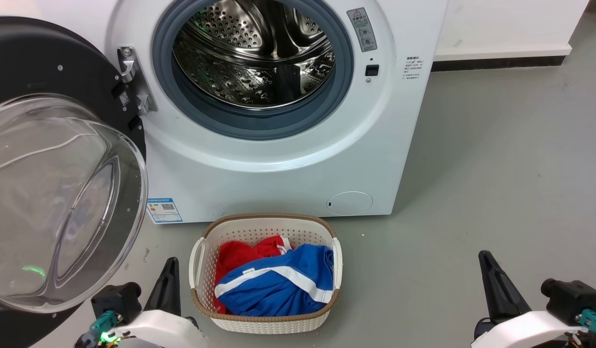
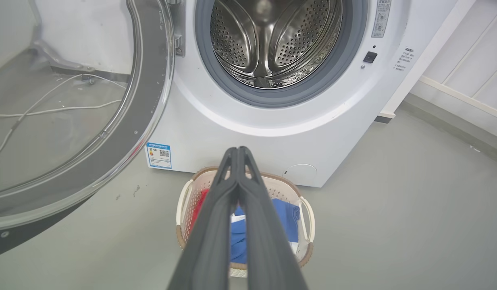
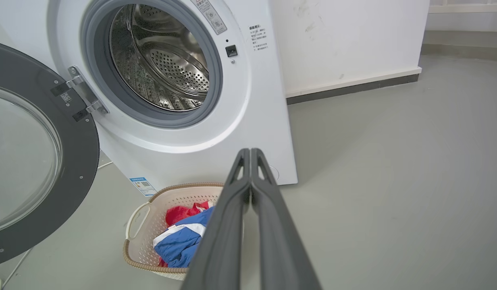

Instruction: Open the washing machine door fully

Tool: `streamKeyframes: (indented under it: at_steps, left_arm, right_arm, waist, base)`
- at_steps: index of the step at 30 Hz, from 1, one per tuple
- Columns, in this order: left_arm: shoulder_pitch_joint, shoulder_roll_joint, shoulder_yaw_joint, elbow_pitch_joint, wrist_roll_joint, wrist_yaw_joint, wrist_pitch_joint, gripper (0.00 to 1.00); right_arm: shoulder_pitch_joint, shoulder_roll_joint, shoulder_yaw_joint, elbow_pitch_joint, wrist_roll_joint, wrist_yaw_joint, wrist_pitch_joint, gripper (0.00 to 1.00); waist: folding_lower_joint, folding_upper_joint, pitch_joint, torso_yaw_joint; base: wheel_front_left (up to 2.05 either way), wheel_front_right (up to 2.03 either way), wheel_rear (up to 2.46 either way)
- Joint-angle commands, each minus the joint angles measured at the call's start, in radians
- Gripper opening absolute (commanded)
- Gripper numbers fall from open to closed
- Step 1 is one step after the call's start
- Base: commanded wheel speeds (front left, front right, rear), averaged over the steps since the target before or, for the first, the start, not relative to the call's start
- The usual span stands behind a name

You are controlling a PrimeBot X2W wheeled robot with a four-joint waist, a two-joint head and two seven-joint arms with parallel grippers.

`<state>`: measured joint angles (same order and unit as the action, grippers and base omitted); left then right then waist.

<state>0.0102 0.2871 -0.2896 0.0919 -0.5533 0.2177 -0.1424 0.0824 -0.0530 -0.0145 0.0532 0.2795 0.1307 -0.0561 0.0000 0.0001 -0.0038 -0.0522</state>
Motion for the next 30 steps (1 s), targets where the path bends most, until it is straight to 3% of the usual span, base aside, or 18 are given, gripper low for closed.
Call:
streamKeyframes:
  at_steps: [1, 30]
  left_arm:
    - [-0.028, -0.001, 0.019, -0.008, -0.039, -0.014, 0.006, 0.0]
    - [-0.068, -0.074, 0.143, 0.055, -0.414, -0.136, 0.084, 0.0]
  right_arm:
    - [-0.032, -0.008, -0.001, -0.007, 0.052, 0.0, 0.003, 0.0]
    - [-0.092, -0.023, -0.012, 0.062, 0.528, 0.0, 0.043, 0.0]
  waist:
    - [0.0, -0.0001, 0.0, 0.001]
    - [0.0, -0.0001, 0.002, 0.013]
  base:
    - [0.0, 0.0, 0.0]
    - [0.0, 0.0, 0.0]
